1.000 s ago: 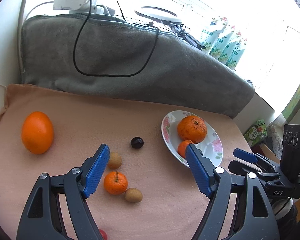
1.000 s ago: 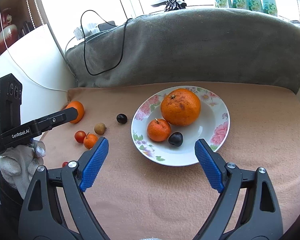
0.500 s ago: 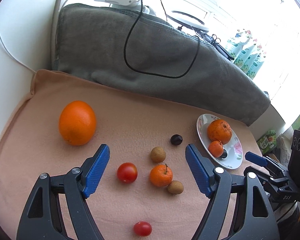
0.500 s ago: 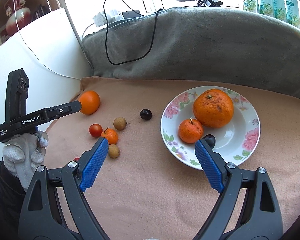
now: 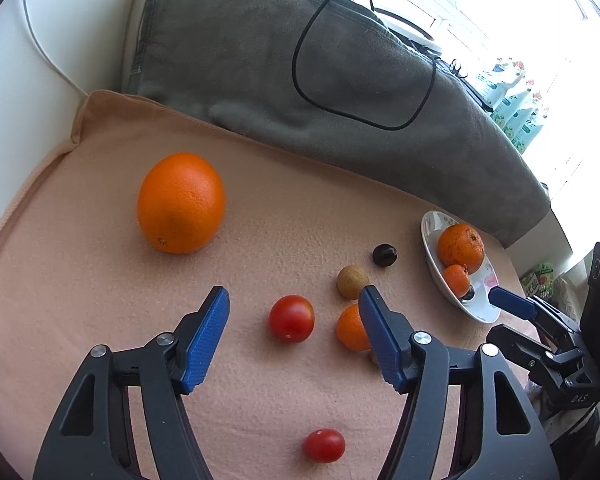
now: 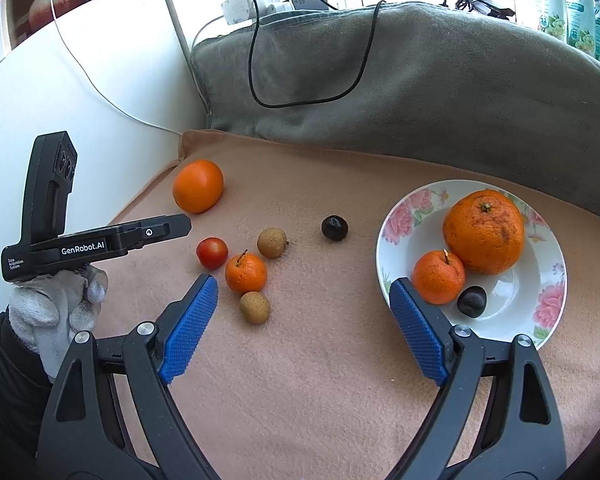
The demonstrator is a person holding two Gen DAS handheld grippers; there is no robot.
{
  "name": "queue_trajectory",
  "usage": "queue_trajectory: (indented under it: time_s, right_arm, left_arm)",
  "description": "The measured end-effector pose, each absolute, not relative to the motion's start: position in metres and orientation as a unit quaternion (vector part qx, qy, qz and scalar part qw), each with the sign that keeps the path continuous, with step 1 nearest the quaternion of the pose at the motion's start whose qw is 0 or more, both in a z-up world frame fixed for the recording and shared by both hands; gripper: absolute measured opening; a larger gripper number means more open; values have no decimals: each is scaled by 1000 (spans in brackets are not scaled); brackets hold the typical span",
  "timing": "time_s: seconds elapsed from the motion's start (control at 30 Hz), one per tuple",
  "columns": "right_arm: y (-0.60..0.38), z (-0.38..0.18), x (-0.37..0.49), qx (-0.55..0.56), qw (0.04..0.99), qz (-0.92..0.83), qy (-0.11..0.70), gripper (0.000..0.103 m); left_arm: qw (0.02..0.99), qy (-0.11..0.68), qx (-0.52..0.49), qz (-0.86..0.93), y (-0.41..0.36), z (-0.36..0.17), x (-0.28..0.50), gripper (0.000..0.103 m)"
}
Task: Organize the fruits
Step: 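Move both grippers back from the plate toward the remaining fruit, then grasp a red tomato with the left gripper while the right gripper grasps a stemmed tangerine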
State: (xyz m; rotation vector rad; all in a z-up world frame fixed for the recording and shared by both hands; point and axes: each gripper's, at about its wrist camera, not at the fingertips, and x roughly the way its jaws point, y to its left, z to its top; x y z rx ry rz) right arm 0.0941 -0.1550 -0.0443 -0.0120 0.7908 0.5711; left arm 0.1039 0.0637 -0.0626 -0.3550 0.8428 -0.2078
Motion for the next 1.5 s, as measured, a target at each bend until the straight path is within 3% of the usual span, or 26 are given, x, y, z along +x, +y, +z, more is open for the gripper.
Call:
queue_trajectory:
  time_s: [0.33, 0.4, 0.67, 1.17, 1.3, 1.5]
  right_arm:
    - [-112, -57, 101, -53, 862, 313, 394, 70]
    - [-104, -60, 101, -67, 859, 319, 396, 61]
    - [-80, -74, 110, -96, 844, 332, 410, 50]
    - [-63, -95, 129, -108, 834, 330, 428, 49]
    - [-61, -99, 132, -99, 830, 336, 433, 41]
    - [-60, -100, 130, -92, 832, 337, 430, 40]
  left_arm:
    - [877, 431, -178, -116, 63, -82, 105, 52]
    - [876, 433, -179, -117, 63, -83, 106, 52]
    - [870, 442, -180, -124, 64, -89, 109, 47]
    - [863, 449, -189, -131, 66, -98, 118, 33]
    - [864, 447, -189, -134, 65, -98, 119, 29]
    - [865, 445, -190, -133, 64, -97, 119, 29]
